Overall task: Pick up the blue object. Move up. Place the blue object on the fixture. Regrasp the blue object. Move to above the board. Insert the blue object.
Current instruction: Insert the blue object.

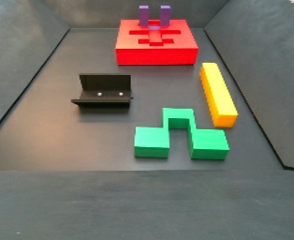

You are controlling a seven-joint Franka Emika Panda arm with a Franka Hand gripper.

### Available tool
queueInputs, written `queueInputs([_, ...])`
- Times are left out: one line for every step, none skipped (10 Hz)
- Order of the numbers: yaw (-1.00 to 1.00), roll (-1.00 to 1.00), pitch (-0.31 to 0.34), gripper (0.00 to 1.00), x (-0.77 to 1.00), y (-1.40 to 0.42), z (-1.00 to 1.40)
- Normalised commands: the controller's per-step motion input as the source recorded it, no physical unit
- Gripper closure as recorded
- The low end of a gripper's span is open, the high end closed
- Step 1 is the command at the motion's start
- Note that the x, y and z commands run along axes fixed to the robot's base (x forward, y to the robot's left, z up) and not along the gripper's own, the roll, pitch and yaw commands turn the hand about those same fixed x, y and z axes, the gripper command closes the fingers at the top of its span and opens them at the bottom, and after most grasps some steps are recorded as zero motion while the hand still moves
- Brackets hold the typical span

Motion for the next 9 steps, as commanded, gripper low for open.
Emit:
queueInputs([-0.27, 0.08, 0.053, 1.0, 0.53, 0.26, -0.69])
queueInputs([0.0, 0.1, 0.067, 1.0, 0.42, 0.3, -0.79])
queueInputs([0.26, 0.01, 0.02, 1.0, 0.23, 0.33, -0.75])
queueInputs([0.55, 0.0, 0.0, 1.0, 0.12, 0.32, -0.68])
queueInputs([0.72, 0.06, 0.031, 1.0, 0.0, 0.31, -0.6])
queueInputs([0.76, 0.1, 0.0, 1.0, 0.0, 0.27, -0.59])
queueInputs([0.76, 0.06, 0.0, 1.0, 0.0, 0.25, -0.51])
queueInputs([0.59, 0.11, 0.006, 1.0, 0.07, 0.1, -0.37])
queueInputs([0.24, 0.14, 0.041, 1.0, 0.22, 0.0, -0.3])
